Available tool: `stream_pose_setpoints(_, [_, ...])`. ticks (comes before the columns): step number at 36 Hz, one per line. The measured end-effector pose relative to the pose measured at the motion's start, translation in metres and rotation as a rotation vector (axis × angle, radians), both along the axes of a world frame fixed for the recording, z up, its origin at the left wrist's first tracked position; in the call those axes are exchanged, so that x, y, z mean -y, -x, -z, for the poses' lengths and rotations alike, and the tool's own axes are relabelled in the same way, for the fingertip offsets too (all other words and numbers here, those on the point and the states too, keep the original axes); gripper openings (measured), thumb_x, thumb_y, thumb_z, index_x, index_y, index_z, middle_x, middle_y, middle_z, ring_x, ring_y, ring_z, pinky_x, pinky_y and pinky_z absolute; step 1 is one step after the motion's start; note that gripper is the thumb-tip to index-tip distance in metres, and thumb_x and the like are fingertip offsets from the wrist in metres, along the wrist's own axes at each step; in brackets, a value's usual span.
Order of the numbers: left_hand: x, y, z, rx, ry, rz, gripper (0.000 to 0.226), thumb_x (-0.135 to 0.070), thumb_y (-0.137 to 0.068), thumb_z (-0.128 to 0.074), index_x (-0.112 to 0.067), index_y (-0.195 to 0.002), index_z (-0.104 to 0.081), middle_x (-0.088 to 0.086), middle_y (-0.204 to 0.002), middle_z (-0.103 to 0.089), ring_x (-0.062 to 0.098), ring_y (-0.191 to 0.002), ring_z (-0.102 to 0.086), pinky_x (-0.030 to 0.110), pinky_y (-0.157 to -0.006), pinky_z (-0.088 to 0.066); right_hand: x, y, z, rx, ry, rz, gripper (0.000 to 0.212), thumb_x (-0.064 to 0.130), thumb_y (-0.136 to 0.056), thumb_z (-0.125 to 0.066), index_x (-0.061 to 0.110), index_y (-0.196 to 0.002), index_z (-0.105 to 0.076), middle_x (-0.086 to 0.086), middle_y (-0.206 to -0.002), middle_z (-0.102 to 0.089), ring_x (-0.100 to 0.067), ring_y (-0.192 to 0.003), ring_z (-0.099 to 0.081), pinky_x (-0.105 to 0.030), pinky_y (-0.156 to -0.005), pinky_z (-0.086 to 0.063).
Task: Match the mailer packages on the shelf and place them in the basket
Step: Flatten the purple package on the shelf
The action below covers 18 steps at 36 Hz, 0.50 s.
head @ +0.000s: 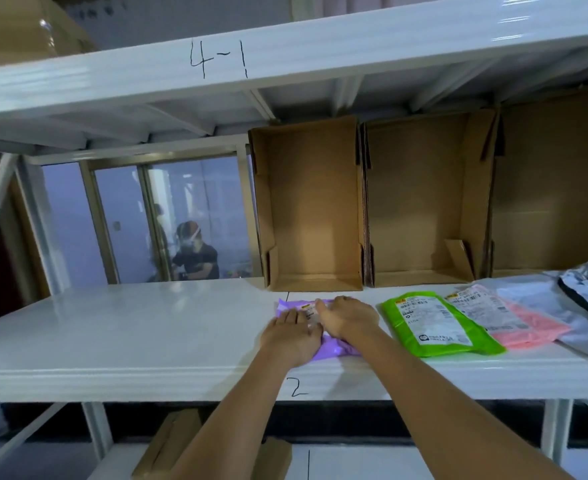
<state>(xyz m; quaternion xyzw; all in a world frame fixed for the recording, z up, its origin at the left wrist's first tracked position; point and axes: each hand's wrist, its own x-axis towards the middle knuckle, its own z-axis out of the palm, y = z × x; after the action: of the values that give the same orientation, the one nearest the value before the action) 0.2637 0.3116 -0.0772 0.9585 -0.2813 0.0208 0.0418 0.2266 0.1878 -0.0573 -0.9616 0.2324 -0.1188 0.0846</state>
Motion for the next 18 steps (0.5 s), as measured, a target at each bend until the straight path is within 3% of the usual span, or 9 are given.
stream_pose_setpoints(6, [-0.013,0.018,-0.004,-0.048,-0.025,0.013,0.061,-0.038,-0.101,-0.013,-0.01,-0.154,-0.002,0.007,-0.162,0.002,0.02,-0.149,0.001,0.035,-0.122,-0.003,-0.012,0.008,0.007,0.101,0.148,-0.148,0.053,0.046,-0.1,-0.024,0.018,-0.134,-0.053,-0.007,-0.138,-0.053,-0.025,-0.126,-0.049,-0.035,-0.1,-0.038])
stream_pose_setpoints(9, [-0.015,0.019,-0.008,-0.08,-0.048,-0.007,0.06,-0.036,-0.101,-0.014,-0.01,-0.154,-0.001,0.007,-0.162,0.004,0.02,-0.149,0.002,0.035,-0.122,-0.002,-0.012,0.015,0.013,0.046,0.172,-0.316,0.055,0.046,-0.101,-0.027,0.02,-0.149,-0.034,-0.003,-0.156,-0.032,-0.022,-0.142,-0.029,-0.031,-0.115,-0.023])
stream_pose_setpoints(12, [-0.016,0.013,-0.008,-0.08,-0.04,0.009,0.06,-0.033,-0.101,-0.015,-0.007,-0.154,-0.005,0.009,-0.161,0.002,0.021,-0.149,0.002,0.036,-0.122,-0.003,-0.009,0.029,0.011,-0.042,0.132,-0.398,0.057,0.043,-0.104,-0.022,0.019,-0.155,-0.016,-0.001,-0.163,-0.01,-0.018,-0.149,-0.008,-0.028,-0.119,-0.005])
stream_pose_setpoints(15, [-0.015,0.007,-0.003,-0.062,-0.095,0.01,0.06,-0.032,-0.099,-0.022,-0.004,-0.151,-0.019,0.014,-0.161,0.0,0.026,-0.149,0.001,0.039,-0.122,-0.006,-0.007,0.04,0.012,-0.087,0.086,-0.411,0.061,0.047,-0.103,-0.019,0.019,-0.156,-0.008,0.0,-0.164,0.001,-0.017,-0.15,0.004,-0.029,-0.12,0.001])
stream_pose_setpoints(18, [-0.016,0.014,-0.006,-0.035,-0.04,0.021,0.056,-0.03,-0.101,-0.025,-0.005,-0.151,-0.021,0.011,-0.161,-0.008,0.026,-0.149,-0.007,0.04,-0.121,-0.007,-0.005,0.042,0.012,-0.143,0.052,-0.406,0.066,0.051,-0.102,-0.018,0.017,-0.156,-0.001,-0.001,-0.163,0.008,-0.018,-0.15,0.01,-0.033,-0.122,0.001])
